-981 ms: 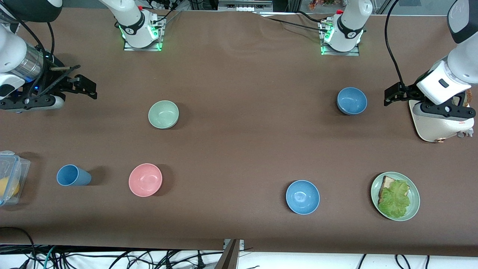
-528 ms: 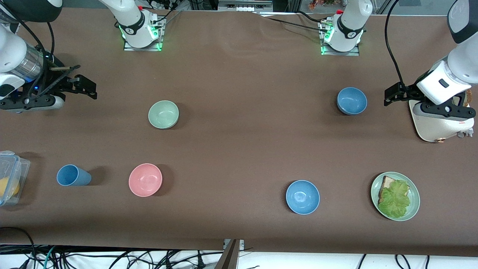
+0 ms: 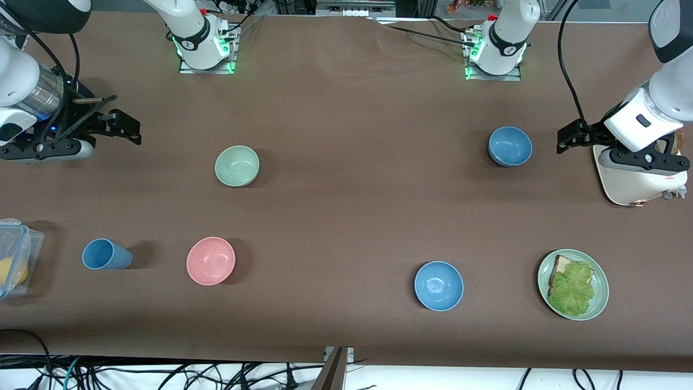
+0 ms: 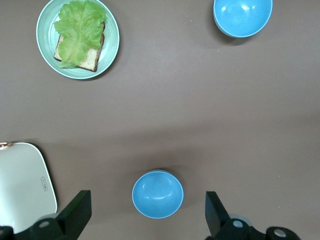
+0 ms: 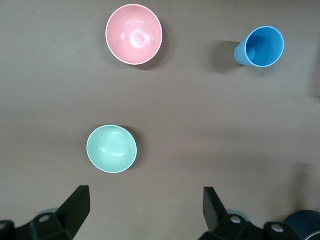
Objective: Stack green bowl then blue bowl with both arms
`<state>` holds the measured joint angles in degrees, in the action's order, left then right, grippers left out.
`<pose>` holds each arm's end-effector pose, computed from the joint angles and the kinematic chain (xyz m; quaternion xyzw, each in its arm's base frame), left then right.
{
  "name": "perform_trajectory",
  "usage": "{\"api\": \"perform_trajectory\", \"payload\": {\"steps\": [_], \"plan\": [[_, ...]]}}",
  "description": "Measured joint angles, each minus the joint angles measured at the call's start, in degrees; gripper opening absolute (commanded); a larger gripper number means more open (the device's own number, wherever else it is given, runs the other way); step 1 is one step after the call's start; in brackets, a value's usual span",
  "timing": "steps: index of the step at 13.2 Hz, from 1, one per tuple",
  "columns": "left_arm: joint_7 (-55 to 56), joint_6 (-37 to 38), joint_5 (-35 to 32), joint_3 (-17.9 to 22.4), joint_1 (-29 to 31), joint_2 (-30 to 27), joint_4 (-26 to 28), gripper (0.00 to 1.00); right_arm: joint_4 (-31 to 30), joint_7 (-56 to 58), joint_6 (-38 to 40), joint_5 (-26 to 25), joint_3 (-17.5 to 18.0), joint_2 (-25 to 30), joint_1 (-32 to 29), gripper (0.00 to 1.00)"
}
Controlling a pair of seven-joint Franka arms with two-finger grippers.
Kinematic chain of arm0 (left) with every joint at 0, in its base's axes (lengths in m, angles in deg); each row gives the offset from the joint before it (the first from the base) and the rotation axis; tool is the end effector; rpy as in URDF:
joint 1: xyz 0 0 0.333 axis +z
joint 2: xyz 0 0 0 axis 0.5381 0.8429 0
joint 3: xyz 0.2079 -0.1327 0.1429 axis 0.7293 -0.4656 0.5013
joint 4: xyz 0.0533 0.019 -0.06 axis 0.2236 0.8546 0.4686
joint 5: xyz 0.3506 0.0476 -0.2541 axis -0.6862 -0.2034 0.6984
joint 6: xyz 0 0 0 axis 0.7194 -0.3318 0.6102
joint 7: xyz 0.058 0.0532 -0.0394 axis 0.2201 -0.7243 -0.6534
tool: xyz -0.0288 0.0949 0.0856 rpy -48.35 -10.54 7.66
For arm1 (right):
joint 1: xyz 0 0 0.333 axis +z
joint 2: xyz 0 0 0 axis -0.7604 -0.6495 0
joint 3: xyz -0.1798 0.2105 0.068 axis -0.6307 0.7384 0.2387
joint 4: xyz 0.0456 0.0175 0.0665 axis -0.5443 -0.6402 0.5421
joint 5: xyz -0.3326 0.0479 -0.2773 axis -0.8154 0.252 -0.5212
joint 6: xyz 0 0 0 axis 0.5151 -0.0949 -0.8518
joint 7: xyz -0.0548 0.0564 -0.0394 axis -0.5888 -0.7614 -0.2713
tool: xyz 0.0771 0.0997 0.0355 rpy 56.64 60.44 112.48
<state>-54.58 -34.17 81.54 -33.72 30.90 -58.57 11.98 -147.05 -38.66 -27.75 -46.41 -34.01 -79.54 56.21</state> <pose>0.6042 -0.0291 0.4860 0.9978 -0.0589 -0.0291 0.0087 0.6089 0.0722 0.5177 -0.9987 -0.0422 0.0288 0.0034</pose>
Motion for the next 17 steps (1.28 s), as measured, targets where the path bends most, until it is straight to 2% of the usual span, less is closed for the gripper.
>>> {"api": "perform_trajectory", "payload": {"steps": [17], "plan": [[0.0, 0.0, 0.0, 0.0, 0.0, 0.0, 0.0, 1.0, 0.0, 2.0, 0.0, 0.3, 0.0, -0.7, 0.0, 1.0]]}}
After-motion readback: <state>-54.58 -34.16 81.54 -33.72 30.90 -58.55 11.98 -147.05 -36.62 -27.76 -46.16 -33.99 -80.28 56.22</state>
